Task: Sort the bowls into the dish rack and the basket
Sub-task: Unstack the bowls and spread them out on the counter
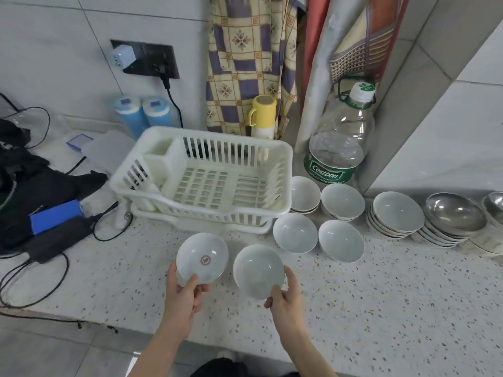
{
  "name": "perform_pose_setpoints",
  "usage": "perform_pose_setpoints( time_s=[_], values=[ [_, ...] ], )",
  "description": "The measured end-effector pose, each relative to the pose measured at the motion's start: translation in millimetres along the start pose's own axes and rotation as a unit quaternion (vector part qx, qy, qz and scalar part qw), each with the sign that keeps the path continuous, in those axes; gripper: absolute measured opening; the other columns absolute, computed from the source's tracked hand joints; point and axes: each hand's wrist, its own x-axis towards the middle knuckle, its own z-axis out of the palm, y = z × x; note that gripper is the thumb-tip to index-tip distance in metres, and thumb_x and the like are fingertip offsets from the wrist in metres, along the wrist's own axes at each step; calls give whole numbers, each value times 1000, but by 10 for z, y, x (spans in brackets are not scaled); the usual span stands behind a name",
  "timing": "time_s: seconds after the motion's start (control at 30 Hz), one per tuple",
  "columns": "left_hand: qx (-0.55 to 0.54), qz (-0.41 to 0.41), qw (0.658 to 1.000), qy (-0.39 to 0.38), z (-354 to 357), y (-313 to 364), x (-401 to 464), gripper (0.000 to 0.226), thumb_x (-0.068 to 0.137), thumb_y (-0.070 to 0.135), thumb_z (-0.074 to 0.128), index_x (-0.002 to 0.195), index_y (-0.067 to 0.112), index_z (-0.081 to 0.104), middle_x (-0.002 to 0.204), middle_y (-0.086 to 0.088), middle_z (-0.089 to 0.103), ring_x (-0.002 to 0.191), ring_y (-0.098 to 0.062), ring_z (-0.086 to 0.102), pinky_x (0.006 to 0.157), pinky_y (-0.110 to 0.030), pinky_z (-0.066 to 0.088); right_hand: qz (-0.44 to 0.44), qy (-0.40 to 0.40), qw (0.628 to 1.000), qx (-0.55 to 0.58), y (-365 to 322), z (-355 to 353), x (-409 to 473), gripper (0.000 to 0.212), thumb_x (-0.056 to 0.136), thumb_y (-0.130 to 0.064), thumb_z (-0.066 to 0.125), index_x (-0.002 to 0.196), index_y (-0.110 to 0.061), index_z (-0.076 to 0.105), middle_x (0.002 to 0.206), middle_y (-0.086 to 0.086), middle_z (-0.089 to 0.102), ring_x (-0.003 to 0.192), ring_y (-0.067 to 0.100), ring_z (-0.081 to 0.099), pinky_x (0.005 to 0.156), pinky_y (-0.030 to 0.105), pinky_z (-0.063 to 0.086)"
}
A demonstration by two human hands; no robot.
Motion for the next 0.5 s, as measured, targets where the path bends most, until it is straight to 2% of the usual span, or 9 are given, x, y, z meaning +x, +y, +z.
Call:
perform_pose_setpoints(
  time_s=[0.1,0.23,0.4,0.5],
  values=[
    [25,-3,1000,-6,-172,63,185,52,103,7,45,141,40,35,81,-25,64,35,-5,41,34,-19,28,6,24,1000,-8,-51,228,43,51,98,-12,39,144,-34,33,66,3,63,55,0,58,53,18,43],
    [51,-8,998,-26,-283,131,392,56,102,9,47,145,43,33,79,-22,66,37,-4,42,37,-19,29,17,60,998,-14,-126,442,114,53,98,-12,39,145,-35,32,66,4,63,61,8,57,58,27,43],
    [49,-9,997,-53,-296,158,527,54,102,11,47,137,51,35,73,-18,68,37,-6,40,37,-20,29,15,84,996,8,-194,549,171,53,98,-10,38,145,-36,32,72,9,62,61,10,55,54,23,42],
    [50,-11,997,-62,-310,164,615,54,102,13,48,136,53,35,66,-14,69,37,-8,36,38,-21,28,19,99,995,22,-208,622,217,52,98,-10,39,143,-36,33,70,8,62,64,11,57,58,24,44]
  ],
)
